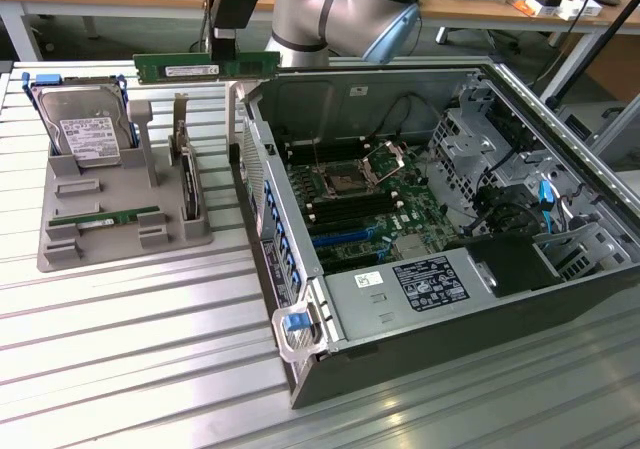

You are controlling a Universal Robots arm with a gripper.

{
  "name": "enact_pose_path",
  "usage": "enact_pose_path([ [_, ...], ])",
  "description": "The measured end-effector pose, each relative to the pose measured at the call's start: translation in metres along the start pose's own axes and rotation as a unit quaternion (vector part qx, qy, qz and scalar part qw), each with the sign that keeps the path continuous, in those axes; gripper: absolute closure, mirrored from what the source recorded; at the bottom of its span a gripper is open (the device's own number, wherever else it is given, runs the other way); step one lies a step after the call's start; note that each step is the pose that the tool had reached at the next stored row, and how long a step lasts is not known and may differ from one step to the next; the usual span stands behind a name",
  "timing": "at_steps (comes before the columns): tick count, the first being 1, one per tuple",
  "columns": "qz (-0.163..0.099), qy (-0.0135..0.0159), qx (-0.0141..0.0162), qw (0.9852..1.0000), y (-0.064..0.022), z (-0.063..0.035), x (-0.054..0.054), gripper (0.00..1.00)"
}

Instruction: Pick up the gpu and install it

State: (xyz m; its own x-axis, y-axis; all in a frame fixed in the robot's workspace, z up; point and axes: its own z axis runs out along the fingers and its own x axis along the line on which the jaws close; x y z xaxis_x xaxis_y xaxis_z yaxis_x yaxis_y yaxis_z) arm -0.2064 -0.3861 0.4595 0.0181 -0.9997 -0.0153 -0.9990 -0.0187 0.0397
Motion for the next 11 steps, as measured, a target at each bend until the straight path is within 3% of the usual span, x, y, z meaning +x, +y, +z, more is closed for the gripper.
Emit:
enact_pose_path([
  [11,0.000,0.0000,0.0000,1.0000,-0.0078,0.0021,0.0002,0.88],
])
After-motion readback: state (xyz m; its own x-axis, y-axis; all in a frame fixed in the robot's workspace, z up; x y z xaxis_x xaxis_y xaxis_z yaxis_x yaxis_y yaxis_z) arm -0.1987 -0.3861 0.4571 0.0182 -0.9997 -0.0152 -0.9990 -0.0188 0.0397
